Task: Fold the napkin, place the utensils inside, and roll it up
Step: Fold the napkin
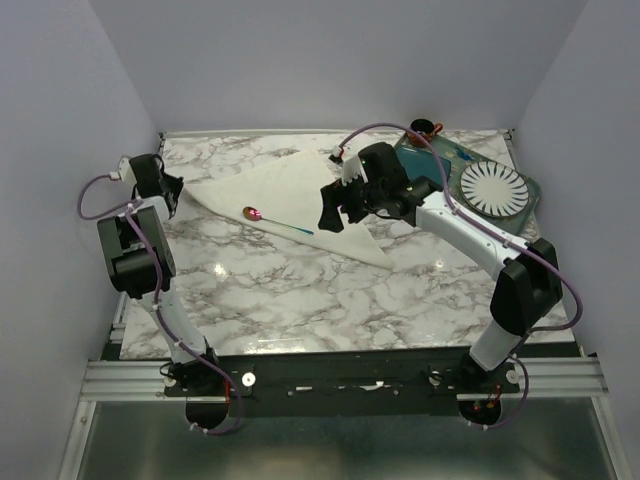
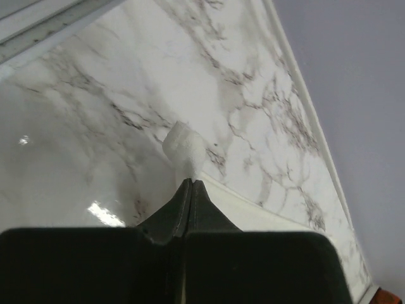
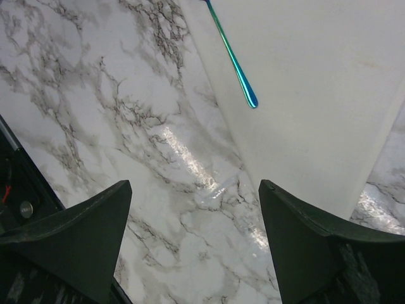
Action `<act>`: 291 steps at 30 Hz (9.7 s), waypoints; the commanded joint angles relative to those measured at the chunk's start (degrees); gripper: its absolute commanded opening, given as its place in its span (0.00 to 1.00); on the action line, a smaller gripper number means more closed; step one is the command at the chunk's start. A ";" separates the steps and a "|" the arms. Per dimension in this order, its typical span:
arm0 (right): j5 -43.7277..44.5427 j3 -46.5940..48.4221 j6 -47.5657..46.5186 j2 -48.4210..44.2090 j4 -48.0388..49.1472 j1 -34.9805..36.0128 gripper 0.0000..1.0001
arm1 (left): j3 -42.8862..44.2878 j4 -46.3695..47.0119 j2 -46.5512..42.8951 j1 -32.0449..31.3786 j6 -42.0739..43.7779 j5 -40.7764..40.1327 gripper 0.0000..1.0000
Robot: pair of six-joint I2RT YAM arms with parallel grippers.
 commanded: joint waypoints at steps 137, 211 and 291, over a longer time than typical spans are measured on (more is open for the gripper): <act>-21.04 -5.25 29.08 18.73 28.15 -8.19 0.78 | -14.67 -5.58 -17.88 -31.38 3.02 11.44 0.34; -7.06 -39.69 18.80 -30.22 1.87 -42.64 0.97 | 11.97 -22.90 5.08 -80.59 56.46 -13.77 0.56; -17.25 -19.39 18.98 -0.42 11.45 -19.79 0.96 | -17.56 -12.79 -26.83 -27.95 8.64 -6.04 0.00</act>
